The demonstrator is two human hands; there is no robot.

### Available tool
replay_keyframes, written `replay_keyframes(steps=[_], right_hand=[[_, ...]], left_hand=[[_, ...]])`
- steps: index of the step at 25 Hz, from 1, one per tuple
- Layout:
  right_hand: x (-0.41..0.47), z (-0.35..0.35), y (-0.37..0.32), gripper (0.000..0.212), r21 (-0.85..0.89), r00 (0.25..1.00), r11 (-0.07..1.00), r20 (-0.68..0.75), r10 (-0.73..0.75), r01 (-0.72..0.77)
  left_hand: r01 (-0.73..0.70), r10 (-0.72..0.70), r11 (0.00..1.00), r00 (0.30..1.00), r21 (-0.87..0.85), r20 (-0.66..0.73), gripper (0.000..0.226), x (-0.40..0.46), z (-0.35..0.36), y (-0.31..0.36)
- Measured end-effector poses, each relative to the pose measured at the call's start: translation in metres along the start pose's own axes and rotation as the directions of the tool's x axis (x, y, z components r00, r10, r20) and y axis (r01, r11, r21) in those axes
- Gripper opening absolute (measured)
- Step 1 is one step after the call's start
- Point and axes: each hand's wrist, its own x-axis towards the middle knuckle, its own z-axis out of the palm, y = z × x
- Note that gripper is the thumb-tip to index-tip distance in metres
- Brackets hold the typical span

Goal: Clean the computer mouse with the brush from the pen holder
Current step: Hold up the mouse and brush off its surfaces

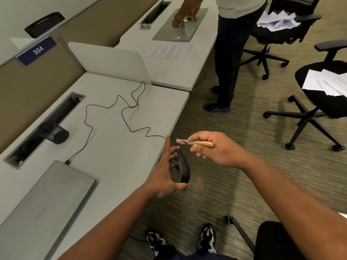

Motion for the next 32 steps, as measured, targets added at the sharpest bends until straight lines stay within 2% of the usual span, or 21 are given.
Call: replay_keyframes(steps=[3,9,16,18,20,23,27,32], right_hand=[[0.000,0.003,0.000,0.025,-0.150,0.998,0.988,0.054,-0.021,0.029],[-0.005,-0.005,-0.014,0.030,-0.208,0.967,0.978,0.251,0.054,0.000],[-0.013,-0.006,-0.015,0.011,-0.132,0.895,0.990,0.435,0.102,-0.049],[-0.013,-0.003,-0.015,0.014,-0.103,0.905,0.994,0.419,0.071,-0.030],[-0.013,-0.002,-0.014,0.019,-0.006,0.945,1.000,0.328,0.004,-0.002],[-0.014,0.007,-0.011,0.013,0.053,0.965,0.999,0.262,-0.024,0.010],[-0.019,0.017,-0.010,0.012,-0.059,0.944,0.998,0.331,0.007,0.013],[-0.022,0.008,-0.019,0.023,-0.246,0.924,0.969,0.374,0.085,0.010]], left_hand=[[0.001,-0.001,1.000,1.000,0.004,0.002,0.162,-0.001,0.001,0.002],[0.013,-0.012,1.000,0.999,0.021,-0.038,0.162,-0.001,0.003,-0.003],[-0.018,0.020,0.999,0.996,0.033,-0.084,0.153,-0.004,-0.001,-0.009],[-0.016,0.018,0.999,0.996,0.028,-0.084,0.153,-0.003,-0.001,-0.011],[-0.016,0.018,0.999,0.996,0.028,-0.085,0.153,-0.003,-0.001,-0.011],[-0.007,0.008,1.000,0.997,0.015,-0.076,0.153,-0.003,0.000,-0.011],[-0.026,0.026,1.000,0.998,0.005,-0.064,0.149,-0.004,-0.001,-0.012],[-0.026,0.027,0.999,0.997,0.020,-0.076,0.143,-0.003,0.000,-0.005]])
